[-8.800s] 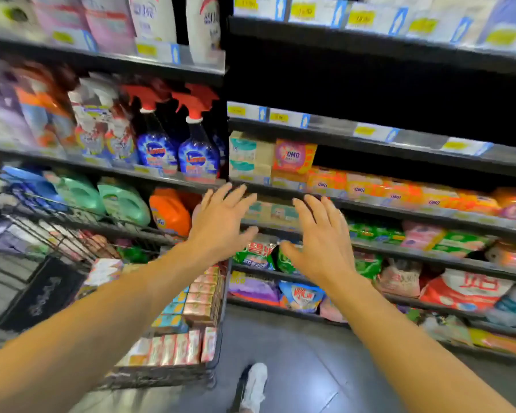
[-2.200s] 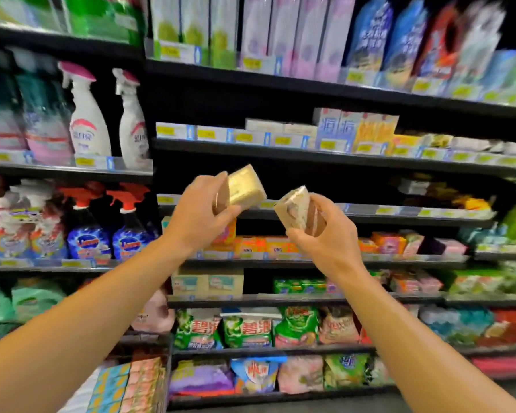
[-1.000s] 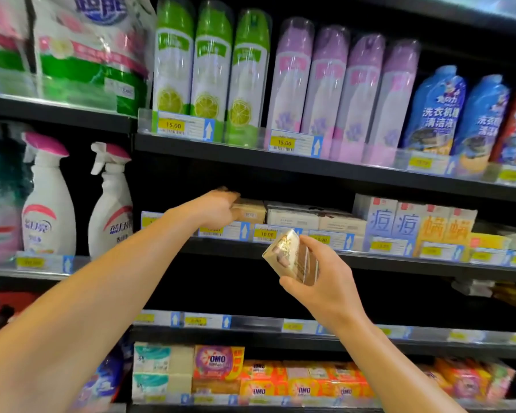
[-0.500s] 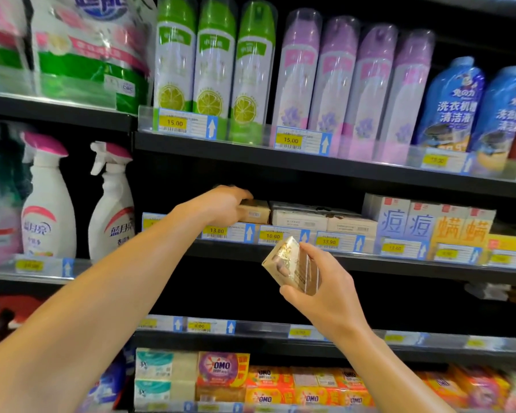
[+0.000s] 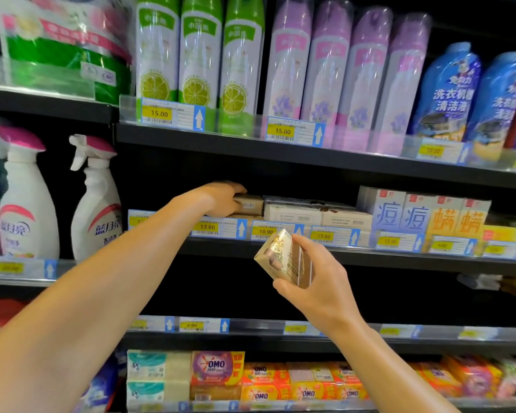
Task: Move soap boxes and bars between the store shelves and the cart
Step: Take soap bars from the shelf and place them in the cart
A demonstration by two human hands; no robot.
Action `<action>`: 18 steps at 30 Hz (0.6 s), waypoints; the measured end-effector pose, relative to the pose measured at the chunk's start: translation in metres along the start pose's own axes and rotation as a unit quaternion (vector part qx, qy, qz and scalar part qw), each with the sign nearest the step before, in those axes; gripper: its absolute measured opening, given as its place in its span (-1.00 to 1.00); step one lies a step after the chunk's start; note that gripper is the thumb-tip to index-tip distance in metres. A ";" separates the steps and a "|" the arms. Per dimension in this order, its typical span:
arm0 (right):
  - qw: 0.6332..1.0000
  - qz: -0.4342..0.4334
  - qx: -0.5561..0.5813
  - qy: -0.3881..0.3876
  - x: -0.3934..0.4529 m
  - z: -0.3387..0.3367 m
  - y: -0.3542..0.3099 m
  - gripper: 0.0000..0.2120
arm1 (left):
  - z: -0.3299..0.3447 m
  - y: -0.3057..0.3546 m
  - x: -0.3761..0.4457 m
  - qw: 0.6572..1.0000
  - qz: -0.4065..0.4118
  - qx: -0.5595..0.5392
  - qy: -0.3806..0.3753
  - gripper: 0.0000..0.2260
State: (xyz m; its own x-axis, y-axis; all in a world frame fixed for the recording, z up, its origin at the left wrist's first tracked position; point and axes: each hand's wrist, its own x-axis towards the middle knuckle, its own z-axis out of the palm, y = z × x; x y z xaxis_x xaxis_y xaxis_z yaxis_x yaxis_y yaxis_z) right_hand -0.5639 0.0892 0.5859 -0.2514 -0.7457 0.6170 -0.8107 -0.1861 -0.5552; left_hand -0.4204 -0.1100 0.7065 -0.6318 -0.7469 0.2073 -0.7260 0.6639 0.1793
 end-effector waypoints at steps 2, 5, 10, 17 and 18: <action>1.000 0.010 0.021 0.001 0.001 -0.001 -0.002 -0.27 | 0.001 0.001 -0.009 0.999 -0.001 -0.025 0.047 -0.49; 0.999 0.024 0.035 -0.001 0.004 -0.004 -0.003 -0.28 | 0.010 0.006 -0.038 0.968 0.071 -0.118 0.209 -0.59; 0.999 -0.001 0.002 -0.044 0.019 -0.010 -0.013 -0.20 | 0.030 0.012 -0.095 0.946 0.253 -0.134 0.153 -0.44; 0.993 -0.080 -0.043 -0.070 0.032 -0.005 -0.031 -0.11 | 0.050 -0.002 -0.104 0.941 0.261 -0.071 0.205 -0.31; 0.993 -0.088 -0.045 -0.068 0.033 -0.004 -0.033 -0.12 | 0.050 -0.004 -0.105 0.937 0.264 -0.076 0.216 -0.32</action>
State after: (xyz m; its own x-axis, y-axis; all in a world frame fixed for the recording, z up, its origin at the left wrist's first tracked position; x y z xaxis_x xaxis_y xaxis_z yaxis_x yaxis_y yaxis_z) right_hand -0.5472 0.0733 0.6271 -0.0326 -0.7877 0.6152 -0.8813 -0.2676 -0.3895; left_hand -0.3651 -0.0363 0.6359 -0.6986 -0.2499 0.6704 -0.2754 0.9588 0.0704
